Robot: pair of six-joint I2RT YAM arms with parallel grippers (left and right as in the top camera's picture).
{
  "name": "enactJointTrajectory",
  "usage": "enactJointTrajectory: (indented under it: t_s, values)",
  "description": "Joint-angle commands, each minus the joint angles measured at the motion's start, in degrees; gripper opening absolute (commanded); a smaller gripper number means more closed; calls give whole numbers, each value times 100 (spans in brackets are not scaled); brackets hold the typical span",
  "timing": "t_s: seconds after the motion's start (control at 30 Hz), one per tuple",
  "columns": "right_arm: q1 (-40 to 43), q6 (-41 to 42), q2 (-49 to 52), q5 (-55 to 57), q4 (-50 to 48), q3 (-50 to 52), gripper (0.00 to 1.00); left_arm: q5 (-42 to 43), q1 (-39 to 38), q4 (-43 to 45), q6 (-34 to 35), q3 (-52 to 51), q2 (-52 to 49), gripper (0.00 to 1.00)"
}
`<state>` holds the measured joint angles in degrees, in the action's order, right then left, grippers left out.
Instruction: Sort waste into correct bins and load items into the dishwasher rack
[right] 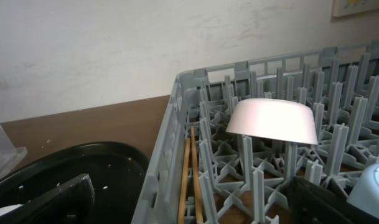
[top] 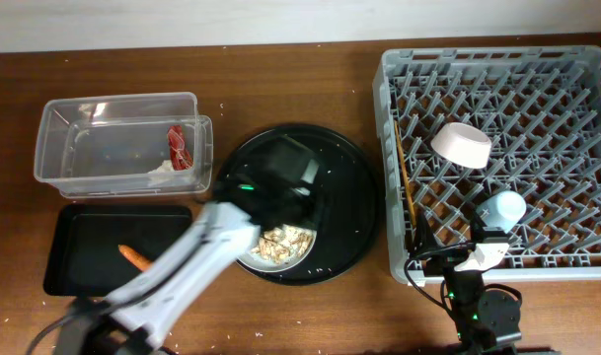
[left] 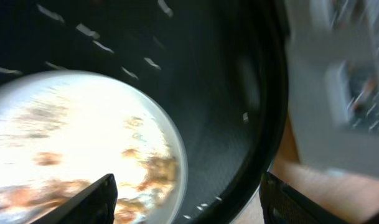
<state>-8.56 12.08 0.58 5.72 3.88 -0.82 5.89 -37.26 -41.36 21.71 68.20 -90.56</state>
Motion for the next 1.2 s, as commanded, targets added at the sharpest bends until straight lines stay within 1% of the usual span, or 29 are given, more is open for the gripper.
enactJointTrajectory:
  t_s: [0.0,0.03,0.07,0.1,0.13,0.17,0.2,0.27,0.3,0.33,0.37,0.4,0.43,0.47,0.5,0.57,0.67,0.7,0.73,0.8,0.87,0.9,0.93,1.0,1.07,1.1,1.17]
  values:
    - [33,44,-37,-13,15,50,98,-964,-831,131,-101,339,-1248,64]
    - [33,44,-37,-13,15,50,98,-1248,-964,179,-22,354,-1547,57]
    - [33,44,-37,-13,17,50,98,-1526,-1036,192,208,354,-1829,56]
    - [33,44,-37,-13,17,50,98,-1534,-1036,238,223,354,-1934,56]
    - [33,44,-37,-13,15,50,98,-1537,-1036,319,223,354,-1974,54]
    - [33,44,-37,-13,15,50,98,-1554,-1036,481,221,354,-1976,42]
    - [33,44,-37,-13,15,50,98,-1641,-1034,730,223,354,-2044,37]
    - [33,44,-37,-13,17,50,98,-1637,-1032,857,223,354,-2208,37]
    - [33,44,-37,-13,15,50,98,-1650,-1032,909,221,361,-2247,29]
    - [33,44,-37,-13,17,50,98,-1770,-1032,968,221,376,-2247,18]
    - [33,44,-37,-13,17,50,98,-1823,-1032,1021,216,376,-2247,13]
    - [33,44,-37,-13,15,50,98,-1823,-1032,1036,192,376,-2247,4]
    - [33,44,-37,-13,15,50,98,-1840,-1032,1032,175,376,-2247,1]
    - [33,44,-37,-13,17,50,98,-1932,-1036,994,168,391,-2247,1]
    - [33,44,-37,-13,17,50,98,-2135,-1038,752,90,566,-2247,0]
    - [33,44,-37,-11,15,50,98,-2638,-1038,-31,90,1117,-2247,1]
    - [33,44,-37,-13,15,50,98,-2852,-1051,-944,94,1825,-2247,0]
    - [33,44,-37,-13,15,50,98,-3300,-1147,-1700,271,2262,-2227,0]
    - [33,44,-37,-13,15,50,98,-3480,-1239,-2065,313,2487,-2173,0]
    - [33,44,-37,-13,17,50,98,-3650,-1353,-2481,487,2673,-1945,0]
    - [33,44,-37,-13,17,50,98,-3722,-1333,-3032,839,2673,-1517,0]
    - [33,44,-37,-13,15,50,98,-3718,-1228,-3394,1043,2673,-1233,0]
    - [33,44,-37,-13,17,50,98,-3648,-964,-3779,1220,2673,-807,0]
    - [33,44,-37,-13,17,50,98,-3390,-627,-4033,1220,2669,-483,0]
    - [33,44,-37,-13,15,50,98,-3202,-46,-4347,1220,2402,-55,0]
    - [33,44,-37,-13,15,50,98,-3088,258,-4308,1217,2061,199,0]
    - [33,44,-37,-13,15,50,98,-2568,929,-3744,1145,1021,800,0]
